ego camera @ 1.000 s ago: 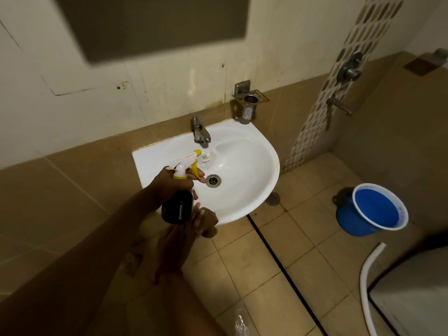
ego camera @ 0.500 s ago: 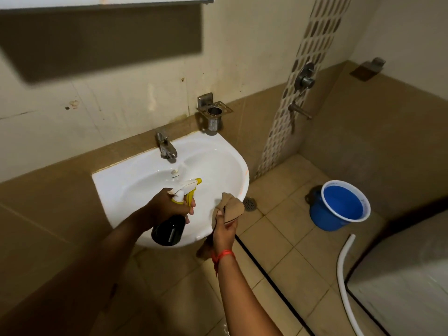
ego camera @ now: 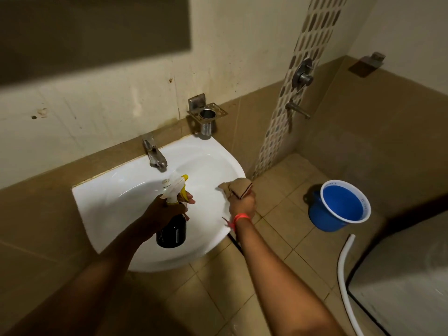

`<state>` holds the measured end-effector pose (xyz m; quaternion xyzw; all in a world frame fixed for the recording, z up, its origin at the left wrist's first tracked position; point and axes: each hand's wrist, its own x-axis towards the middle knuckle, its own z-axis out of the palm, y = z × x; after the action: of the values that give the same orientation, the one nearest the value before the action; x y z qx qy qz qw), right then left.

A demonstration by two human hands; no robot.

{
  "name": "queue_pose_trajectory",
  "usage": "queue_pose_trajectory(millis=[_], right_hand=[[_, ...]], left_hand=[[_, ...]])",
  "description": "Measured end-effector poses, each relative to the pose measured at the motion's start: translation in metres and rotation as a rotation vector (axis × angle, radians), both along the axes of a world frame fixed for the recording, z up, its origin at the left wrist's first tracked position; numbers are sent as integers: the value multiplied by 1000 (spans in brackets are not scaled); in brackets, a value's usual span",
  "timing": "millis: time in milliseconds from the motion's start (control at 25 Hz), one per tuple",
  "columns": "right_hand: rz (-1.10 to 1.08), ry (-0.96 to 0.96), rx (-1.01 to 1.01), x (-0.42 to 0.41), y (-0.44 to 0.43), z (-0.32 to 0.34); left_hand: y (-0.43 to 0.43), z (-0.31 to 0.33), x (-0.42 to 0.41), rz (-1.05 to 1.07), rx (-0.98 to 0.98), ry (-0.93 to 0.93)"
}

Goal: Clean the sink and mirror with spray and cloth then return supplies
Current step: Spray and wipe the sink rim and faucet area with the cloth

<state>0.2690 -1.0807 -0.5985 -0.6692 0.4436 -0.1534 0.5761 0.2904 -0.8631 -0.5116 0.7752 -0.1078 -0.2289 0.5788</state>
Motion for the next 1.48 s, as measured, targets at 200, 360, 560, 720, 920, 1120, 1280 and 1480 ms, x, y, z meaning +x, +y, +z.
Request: queue_pose_trajectory(millis=[200,360,560,720,920,1120,1280,1480], right_hand=[[451,237,-286,96,-73,-12],[877,279,-383,184,-96,-6],[768,147,-70,153,-104,-10],[607,299,484,59,-91,2],[244,197,699,-14,-18,13],[-87,70,698,-69,80,22],[-149,43,571,-89,109,52],[537,65,-514,-86,64,83]], left_hand=[[-10,-14,33,-13,-80,6],[-14,-30,59,57,-33,-16],[-15,-35,62,101,-78,65],[-27,-29,50,122,-35,91],[-32,3,27,46,-53,94],[-5,40,-3,68,-17,33],[22,60,-11,106,-30,9],[32,85,-22,104,-84,-4]])
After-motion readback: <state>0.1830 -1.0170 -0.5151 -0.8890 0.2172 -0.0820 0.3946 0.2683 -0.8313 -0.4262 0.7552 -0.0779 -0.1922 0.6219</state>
